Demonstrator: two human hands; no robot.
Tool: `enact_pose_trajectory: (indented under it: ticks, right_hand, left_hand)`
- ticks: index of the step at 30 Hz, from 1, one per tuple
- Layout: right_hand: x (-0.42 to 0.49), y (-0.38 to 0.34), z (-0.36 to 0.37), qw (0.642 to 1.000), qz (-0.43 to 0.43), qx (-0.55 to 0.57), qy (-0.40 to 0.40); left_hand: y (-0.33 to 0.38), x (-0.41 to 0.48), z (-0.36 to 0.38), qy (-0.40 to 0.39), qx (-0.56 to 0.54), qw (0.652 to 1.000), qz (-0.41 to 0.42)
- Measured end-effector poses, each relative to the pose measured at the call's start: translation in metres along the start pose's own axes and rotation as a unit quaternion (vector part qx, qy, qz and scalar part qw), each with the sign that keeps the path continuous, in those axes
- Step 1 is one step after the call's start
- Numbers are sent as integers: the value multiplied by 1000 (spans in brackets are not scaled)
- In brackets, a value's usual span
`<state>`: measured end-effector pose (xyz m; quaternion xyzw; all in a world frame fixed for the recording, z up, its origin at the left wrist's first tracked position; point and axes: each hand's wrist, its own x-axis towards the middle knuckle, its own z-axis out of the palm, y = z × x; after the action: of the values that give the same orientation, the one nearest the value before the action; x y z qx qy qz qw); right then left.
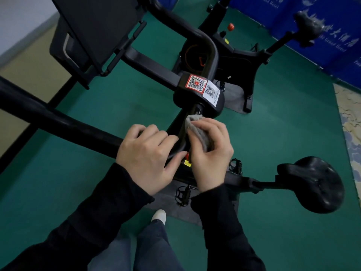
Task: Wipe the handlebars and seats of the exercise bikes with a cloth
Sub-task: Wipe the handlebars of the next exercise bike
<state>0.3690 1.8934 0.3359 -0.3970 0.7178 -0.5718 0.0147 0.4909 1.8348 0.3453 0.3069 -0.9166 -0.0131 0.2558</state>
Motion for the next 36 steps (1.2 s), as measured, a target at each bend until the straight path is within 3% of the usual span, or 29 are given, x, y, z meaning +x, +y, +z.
enact_pose_trajectory:
  ticks: [2,7,18,25,30,36]
  right_hand:
    - [12,3,-4,999,-26,-10,-34]
    - [41,-1,-6,995,4,-20,-93]
    - [71,-9,-13,941,-118,-126,-290]
    - [76,-2,-15,950,-116,-108,-268]
    - [53,14,-7,992,-52,-22,-113]
    - [30,27,3,992,74,96,35]
  left_hand:
    - [0,1,0,1,-2,1000,-2]
    - [1,0,0,5,-6,1000,-11]
    - [1,0,0,11,-19,1000,-17]
    - [1,-1,0,9,-19,1000,-16]
    - [1,0,1,10,-18,1000,-12]
    - [1,-1,1,14,-21,1000,-12]
